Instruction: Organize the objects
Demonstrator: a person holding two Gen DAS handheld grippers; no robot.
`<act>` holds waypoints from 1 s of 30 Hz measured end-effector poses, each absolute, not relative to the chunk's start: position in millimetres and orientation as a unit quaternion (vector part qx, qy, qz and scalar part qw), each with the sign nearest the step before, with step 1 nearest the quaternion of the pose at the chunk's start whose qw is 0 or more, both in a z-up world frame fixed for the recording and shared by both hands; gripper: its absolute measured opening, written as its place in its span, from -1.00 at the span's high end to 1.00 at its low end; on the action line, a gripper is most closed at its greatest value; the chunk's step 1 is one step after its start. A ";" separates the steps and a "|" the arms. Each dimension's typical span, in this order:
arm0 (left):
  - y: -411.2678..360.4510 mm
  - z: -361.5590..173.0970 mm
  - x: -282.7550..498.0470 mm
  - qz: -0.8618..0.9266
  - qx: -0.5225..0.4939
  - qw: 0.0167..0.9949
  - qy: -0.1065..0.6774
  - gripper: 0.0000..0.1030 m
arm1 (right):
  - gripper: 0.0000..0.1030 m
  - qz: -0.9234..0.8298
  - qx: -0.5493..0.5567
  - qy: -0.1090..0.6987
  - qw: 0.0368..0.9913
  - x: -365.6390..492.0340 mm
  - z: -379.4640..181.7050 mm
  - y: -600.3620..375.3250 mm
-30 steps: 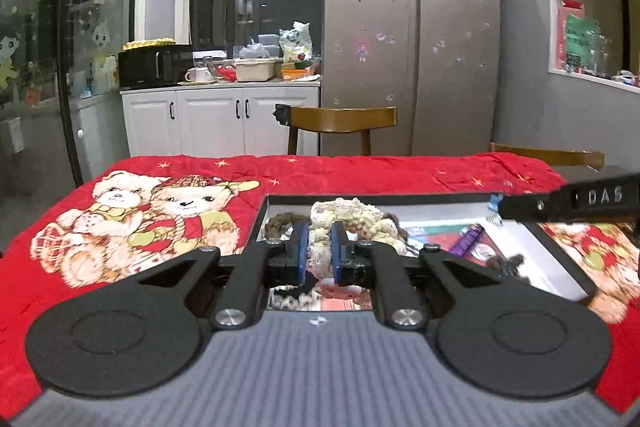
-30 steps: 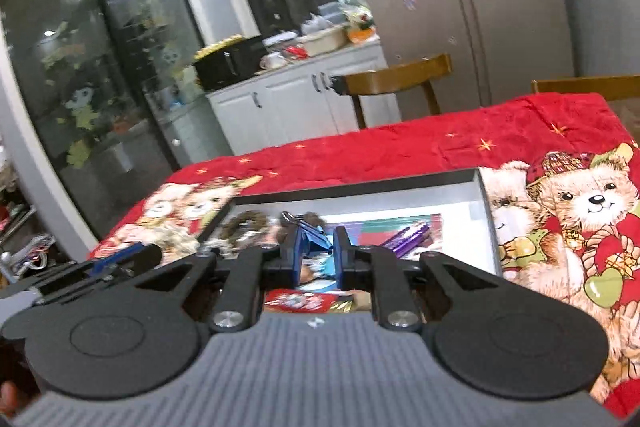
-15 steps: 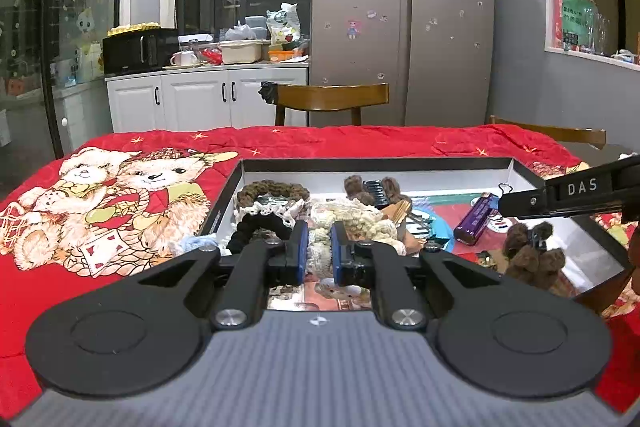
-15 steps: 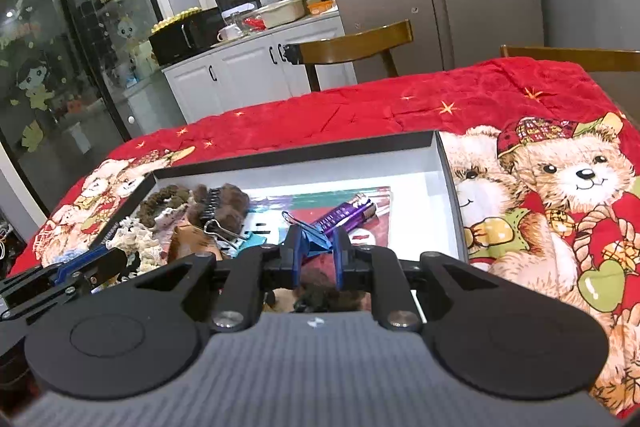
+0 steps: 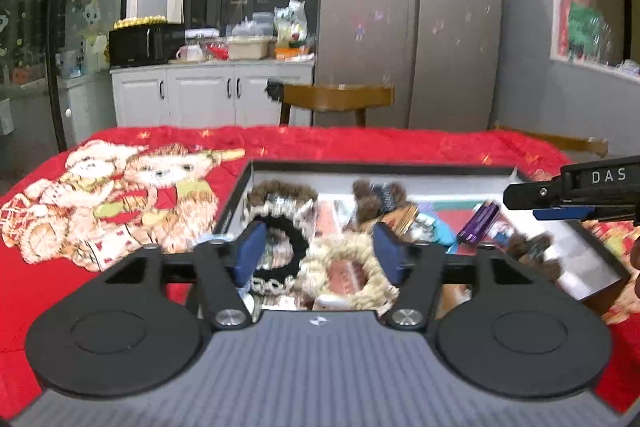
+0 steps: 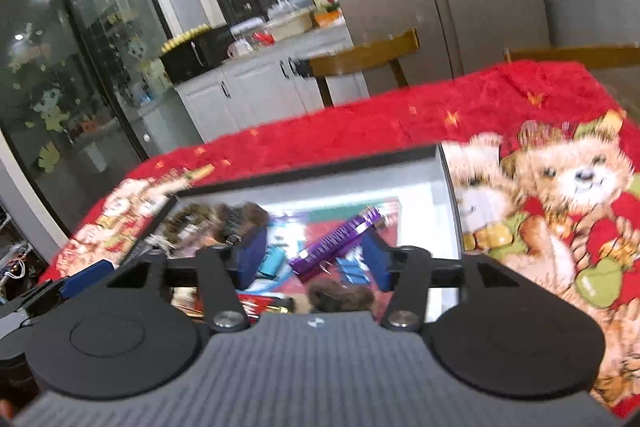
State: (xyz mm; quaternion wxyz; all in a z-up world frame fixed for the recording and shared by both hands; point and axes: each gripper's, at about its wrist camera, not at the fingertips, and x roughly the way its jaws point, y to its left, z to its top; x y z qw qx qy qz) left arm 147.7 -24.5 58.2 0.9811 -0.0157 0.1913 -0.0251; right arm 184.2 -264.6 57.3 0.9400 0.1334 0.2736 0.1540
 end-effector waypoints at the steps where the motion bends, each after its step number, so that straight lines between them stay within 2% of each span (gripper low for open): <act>1: -22.7 63.4 142.2 -0.030 -0.020 0.982 0.184 -0.47 | -0.56 0.156 0.129 0.265 0.943 178.5 65.3 -264.6; 2: -21.7 68.5 136.4 -0.033 -0.023 0.983 0.176 -0.55 | -0.67 0.157 0.124 0.254 0.946 171.1 73.2 -264.2; 5: -20.4 86.9 114.7 -0.027 -0.023 0.987 0.154 -0.69 | -0.79 0.159 0.114 0.217 0.956 144.9 97.6 -264.8; 8: -20.2 102.4 91.0 -0.022 -0.015 0.988 0.152 -0.70 | -1.00 0.160 0.112 0.186 0.963 115.8 115.9 -267.7; 12: -18.3 112.2 51.2 -0.020 -0.009 0.987 0.157 -0.70 | -1.00 0.151 0.103 0.155 0.971 73.5 120.8 -267.3; 15: -21.3 107.1 18.4 -0.022 -0.003 0.987 0.161 -0.71 | -1.00 0.118 0.102 0.145 0.977 37.1 98.5 -261.4; 21: -33.0 77.8 -31.5 -0.054 0.005 0.982 0.179 -0.74 | -1.00 0.090 0.021 0.172 0.981 -15.6 47.5 -238.2; 26: -41.2 56.5 -45.0 -0.040 0.015 0.983 0.180 -0.74 | -1.00 0.098 0.056 0.205 0.972 -19.8 31.1 -248.6; 30: -39.9 48.5 -44.3 -0.041 0.003 0.980 0.193 -0.74 | -1.00 0.096 0.085 0.198 0.972 -23.0 29.7 -258.3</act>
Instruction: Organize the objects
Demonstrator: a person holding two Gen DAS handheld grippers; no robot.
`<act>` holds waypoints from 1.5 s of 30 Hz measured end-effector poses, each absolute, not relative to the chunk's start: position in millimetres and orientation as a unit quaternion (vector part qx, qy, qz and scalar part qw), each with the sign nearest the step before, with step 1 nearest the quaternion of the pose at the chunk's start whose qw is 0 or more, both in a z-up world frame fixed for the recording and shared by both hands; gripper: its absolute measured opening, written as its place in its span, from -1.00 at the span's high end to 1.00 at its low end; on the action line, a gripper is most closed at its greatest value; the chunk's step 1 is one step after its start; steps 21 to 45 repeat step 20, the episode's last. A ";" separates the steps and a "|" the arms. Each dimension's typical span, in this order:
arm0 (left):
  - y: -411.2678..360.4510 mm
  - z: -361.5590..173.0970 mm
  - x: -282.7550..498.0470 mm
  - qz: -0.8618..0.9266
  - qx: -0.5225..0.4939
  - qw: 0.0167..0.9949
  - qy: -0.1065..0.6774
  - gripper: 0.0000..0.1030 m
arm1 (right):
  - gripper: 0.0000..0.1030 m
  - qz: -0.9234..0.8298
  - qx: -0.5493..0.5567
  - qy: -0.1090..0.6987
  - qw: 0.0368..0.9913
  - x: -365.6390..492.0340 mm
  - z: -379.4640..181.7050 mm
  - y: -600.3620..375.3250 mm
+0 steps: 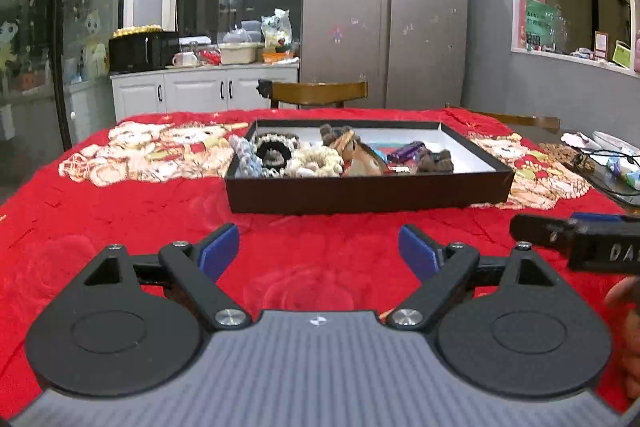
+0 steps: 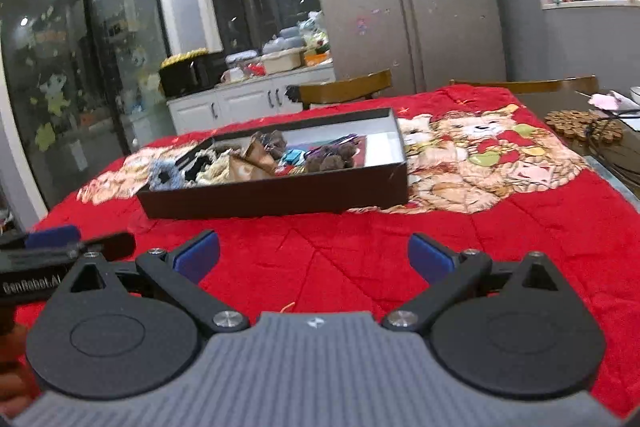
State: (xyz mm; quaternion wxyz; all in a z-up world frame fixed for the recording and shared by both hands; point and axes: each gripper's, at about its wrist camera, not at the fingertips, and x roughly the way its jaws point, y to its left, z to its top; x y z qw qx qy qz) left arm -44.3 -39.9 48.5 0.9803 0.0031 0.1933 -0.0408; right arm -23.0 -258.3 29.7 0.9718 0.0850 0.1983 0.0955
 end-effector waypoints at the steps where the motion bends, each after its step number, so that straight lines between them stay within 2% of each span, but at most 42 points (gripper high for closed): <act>1: -41.3 47.1 -45.3 -0.040 0.007 0.980 0.193 -0.74 | -1.00 0.089 0.085 0.189 0.974 -26.7 30.6 -258.1; 8: -44.8 48.4 -45.9 -0.045 0.012 0.981 0.188 -0.74 | -1.00 0.098 0.045 0.179 0.978 -31.2 31.7 -244.4; 20: -44.8 48.0 -43.5 -0.051 0.006 0.980 0.194 -0.75 | -1.00 0.096 0.062 0.230 0.967 -17.9 24.8 -248.2; 45: -44.8 48.0 -43.5 -0.051 0.006 0.980 0.194 -0.75 | -1.00 0.096 0.062 0.230 0.967 -17.9 24.8 -248.2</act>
